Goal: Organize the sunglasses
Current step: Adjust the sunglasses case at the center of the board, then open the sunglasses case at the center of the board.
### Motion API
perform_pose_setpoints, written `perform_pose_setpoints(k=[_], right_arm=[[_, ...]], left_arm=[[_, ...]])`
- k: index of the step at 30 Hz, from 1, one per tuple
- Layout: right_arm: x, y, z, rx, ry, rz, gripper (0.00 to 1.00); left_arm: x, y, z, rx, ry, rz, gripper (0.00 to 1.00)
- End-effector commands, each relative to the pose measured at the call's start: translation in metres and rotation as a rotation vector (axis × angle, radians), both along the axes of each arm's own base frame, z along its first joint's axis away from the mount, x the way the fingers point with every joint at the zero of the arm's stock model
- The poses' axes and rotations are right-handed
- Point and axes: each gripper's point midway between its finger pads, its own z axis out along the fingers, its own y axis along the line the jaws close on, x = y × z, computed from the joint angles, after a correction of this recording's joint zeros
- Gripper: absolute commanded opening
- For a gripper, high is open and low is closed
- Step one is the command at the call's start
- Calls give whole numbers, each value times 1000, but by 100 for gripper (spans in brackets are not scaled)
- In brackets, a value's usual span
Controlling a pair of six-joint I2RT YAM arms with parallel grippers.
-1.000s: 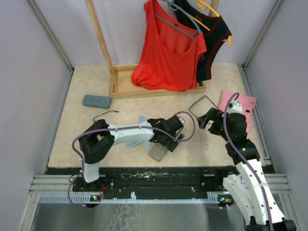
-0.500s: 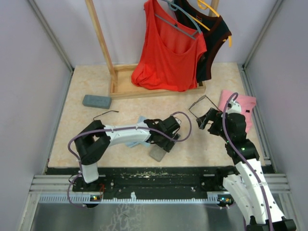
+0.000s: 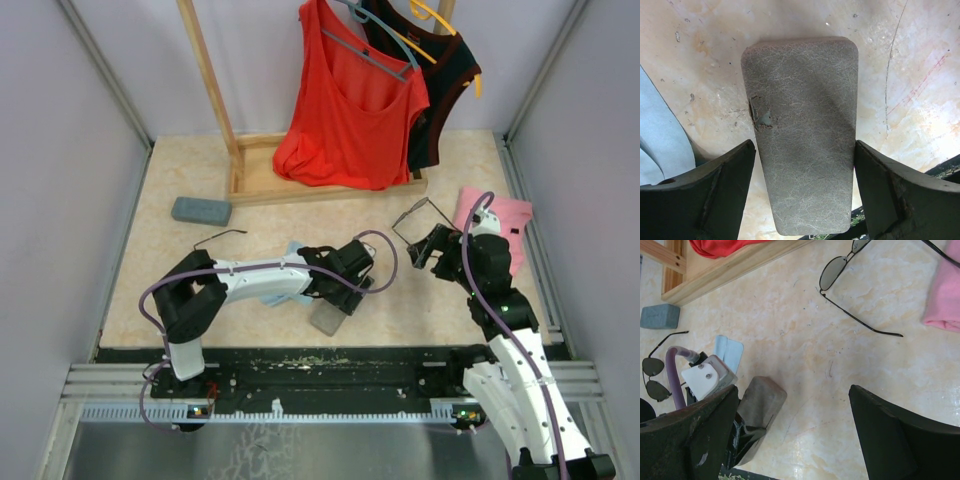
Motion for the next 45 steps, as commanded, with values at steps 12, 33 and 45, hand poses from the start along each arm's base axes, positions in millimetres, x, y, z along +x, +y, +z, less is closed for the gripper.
perform_pose_setpoints(k=[12,33,45], right_arm=[[6,1,14,14,-58,0,92],[-13,66,116,205,-467,403,94],[-72,141,191,310,-794,823,93]], left_arm=[[5,5,12,5,-27,10,44],[29,28,286,-803,-470,15,0],[-30,72,379,-1136,-680,-161,0]])
